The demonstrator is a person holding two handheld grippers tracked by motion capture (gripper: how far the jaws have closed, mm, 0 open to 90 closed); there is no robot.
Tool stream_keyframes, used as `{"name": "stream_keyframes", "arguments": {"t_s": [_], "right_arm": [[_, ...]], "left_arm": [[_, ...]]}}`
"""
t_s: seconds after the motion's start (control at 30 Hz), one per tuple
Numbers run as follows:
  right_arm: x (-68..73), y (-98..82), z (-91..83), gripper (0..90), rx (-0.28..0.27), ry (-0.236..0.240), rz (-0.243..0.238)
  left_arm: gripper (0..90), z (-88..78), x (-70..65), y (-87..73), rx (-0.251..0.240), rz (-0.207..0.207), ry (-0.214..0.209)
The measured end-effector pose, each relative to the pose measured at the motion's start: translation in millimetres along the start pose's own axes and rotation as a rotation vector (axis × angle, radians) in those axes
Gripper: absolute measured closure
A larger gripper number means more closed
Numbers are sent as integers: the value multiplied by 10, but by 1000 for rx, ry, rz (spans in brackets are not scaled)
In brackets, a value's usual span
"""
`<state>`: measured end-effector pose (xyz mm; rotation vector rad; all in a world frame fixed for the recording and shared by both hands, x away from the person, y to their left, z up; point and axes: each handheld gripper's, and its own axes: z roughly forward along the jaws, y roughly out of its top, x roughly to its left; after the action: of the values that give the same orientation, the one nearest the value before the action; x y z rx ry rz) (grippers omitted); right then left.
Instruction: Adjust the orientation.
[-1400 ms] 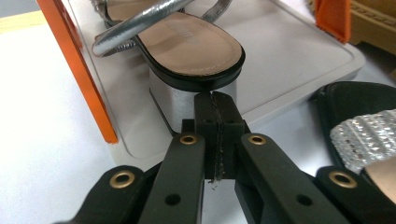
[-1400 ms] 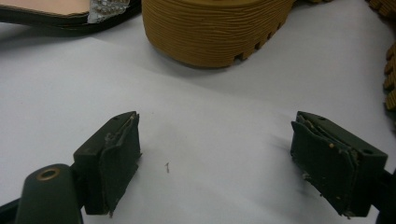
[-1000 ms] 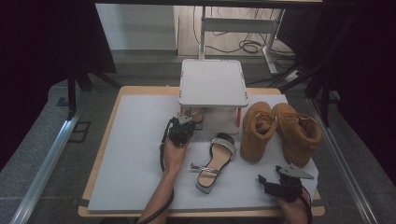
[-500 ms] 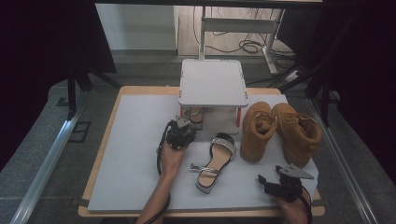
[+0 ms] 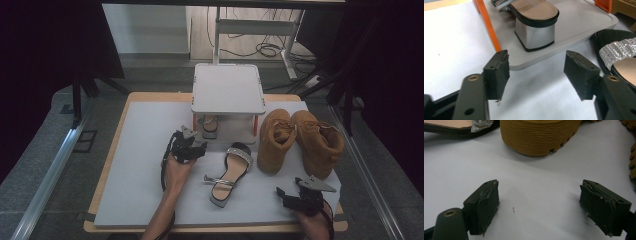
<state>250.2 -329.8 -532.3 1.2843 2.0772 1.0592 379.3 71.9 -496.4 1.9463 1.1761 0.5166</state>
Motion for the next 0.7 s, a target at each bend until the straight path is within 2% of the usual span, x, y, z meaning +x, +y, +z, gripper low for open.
{"name": "stream_keyframes", "arguments": {"t_s": [0.43,0.7], "right_arm": [[0,0,0,159,0,0,0],[0,0,0,159,1,0,-1]], "left_arm": [[267,-164,18,-159,27,-3,-43],[214,-332,11,-300,26,-20,-69]]}}
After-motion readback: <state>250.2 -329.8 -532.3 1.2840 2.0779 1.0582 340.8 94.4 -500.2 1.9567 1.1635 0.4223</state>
